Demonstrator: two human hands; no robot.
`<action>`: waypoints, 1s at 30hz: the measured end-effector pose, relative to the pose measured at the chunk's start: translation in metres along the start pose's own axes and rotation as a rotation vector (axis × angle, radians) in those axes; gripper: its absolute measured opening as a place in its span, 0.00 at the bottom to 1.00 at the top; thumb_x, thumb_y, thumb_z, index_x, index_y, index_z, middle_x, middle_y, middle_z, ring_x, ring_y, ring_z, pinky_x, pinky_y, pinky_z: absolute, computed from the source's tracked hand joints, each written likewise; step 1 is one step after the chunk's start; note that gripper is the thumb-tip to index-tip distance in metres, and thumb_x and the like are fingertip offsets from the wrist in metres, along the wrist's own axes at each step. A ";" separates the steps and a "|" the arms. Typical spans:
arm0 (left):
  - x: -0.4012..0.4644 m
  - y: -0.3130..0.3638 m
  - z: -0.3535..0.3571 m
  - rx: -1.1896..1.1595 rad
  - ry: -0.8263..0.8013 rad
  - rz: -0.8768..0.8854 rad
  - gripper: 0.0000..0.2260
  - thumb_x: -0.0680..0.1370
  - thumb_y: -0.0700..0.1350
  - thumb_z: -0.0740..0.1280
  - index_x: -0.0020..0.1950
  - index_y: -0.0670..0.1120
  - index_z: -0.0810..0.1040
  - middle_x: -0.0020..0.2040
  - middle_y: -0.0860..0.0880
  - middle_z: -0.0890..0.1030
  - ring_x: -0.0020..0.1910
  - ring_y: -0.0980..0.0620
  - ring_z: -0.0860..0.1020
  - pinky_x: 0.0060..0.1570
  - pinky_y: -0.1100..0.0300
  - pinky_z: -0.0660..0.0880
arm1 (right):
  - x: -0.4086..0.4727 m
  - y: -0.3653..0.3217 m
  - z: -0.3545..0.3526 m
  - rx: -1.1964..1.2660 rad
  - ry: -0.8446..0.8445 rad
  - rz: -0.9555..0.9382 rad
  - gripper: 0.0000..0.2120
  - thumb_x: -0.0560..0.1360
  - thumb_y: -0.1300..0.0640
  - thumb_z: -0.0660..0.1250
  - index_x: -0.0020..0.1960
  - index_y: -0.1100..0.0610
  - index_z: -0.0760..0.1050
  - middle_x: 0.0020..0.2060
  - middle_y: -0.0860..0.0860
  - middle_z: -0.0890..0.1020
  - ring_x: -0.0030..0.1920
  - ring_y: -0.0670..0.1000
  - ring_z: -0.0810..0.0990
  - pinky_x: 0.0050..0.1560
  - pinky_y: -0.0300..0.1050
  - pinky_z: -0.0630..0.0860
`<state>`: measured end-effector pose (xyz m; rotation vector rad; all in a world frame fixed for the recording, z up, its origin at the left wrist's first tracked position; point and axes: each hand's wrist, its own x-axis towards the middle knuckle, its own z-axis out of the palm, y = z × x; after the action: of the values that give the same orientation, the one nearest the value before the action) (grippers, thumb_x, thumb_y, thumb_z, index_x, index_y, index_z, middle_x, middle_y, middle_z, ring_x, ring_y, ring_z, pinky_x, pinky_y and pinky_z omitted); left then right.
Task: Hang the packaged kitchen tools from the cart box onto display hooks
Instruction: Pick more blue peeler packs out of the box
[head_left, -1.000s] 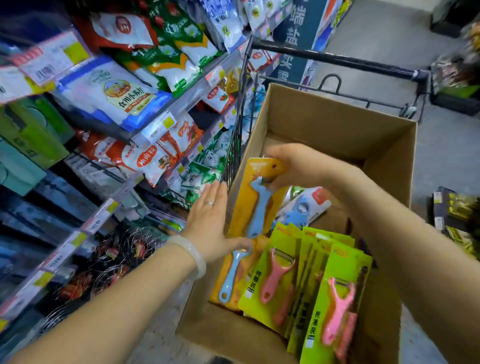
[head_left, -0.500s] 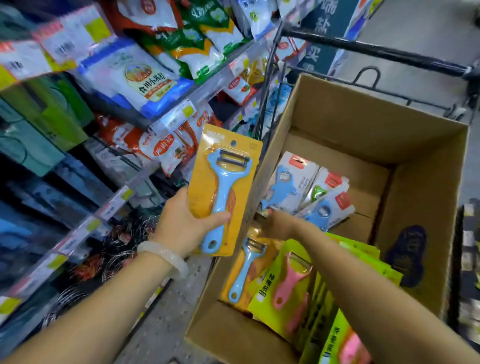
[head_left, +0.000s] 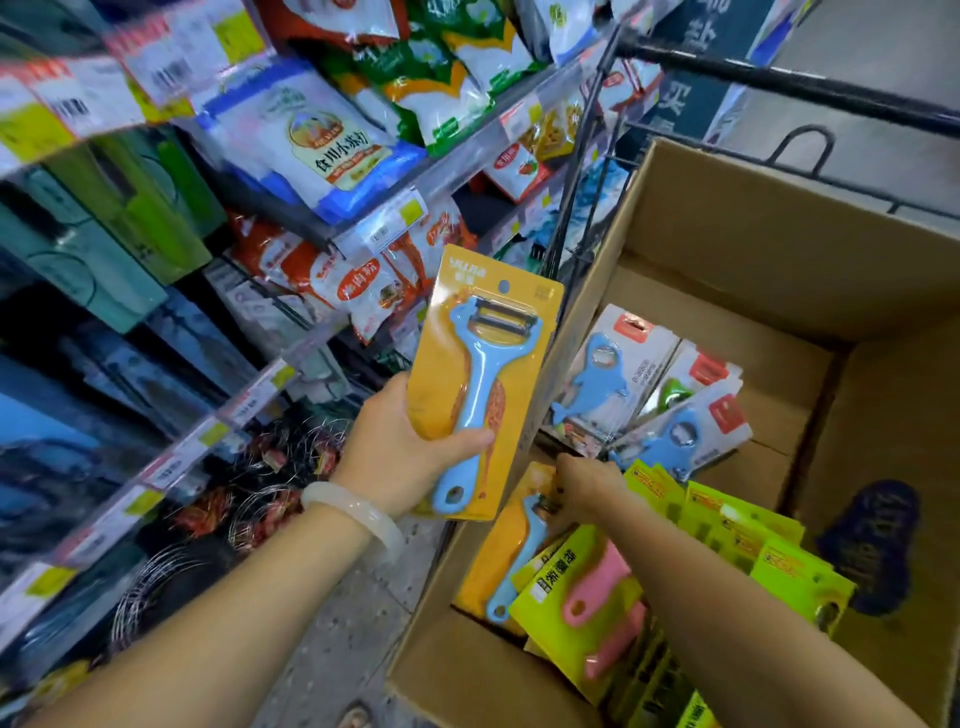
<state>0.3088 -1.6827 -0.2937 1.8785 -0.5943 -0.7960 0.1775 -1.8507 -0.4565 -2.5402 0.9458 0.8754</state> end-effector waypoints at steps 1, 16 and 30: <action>0.000 0.002 0.001 -0.002 -0.008 0.007 0.16 0.66 0.41 0.77 0.51 0.47 0.77 0.47 0.49 0.83 0.46 0.49 0.82 0.50 0.45 0.79 | -0.005 0.004 -0.005 0.036 -0.013 -0.042 0.29 0.66 0.49 0.75 0.60 0.59 0.68 0.57 0.56 0.78 0.58 0.58 0.76 0.54 0.50 0.72; -0.027 0.023 -0.001 -0.225 -0.185 -0.099 0.16 0.64 0.38 0.75 0.51 0.44 0.82 0.46 0.48 0.86 0.46 0.47 0.84 0.45 0.51 0.79 | -0.149 0.050 -0.214 0.782 0.227 -0.422 0.16 0.61 0.66 0.78 0.37 0.55 0.71 0.25 0.44 0.78 0.25 0.39 0.74 0.25 0.30 0.69; -0.147 0.002 -0.108 -0.621 0.134 -0.050 0.19 0.61 0.35 0.77 0.51 0.41 0.82 0.49 0.40 0.84 0.47 0.40 0.83 0.50 0.45 0.79 | -0.201 -0.147 -0.176 1.678 -0.045 -0.423 0.19 0.70 0.43 0.66 0.48 0.57 0.82 0.42 0.56 0.86 0.39 0.54 0.85 0.42 0.52 0.82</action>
<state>0.2907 -1.5175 -0.2194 1.3613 -0.1801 -0.7696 0.2327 -1.7230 -0.1849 -1.1097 0.5775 -0.1180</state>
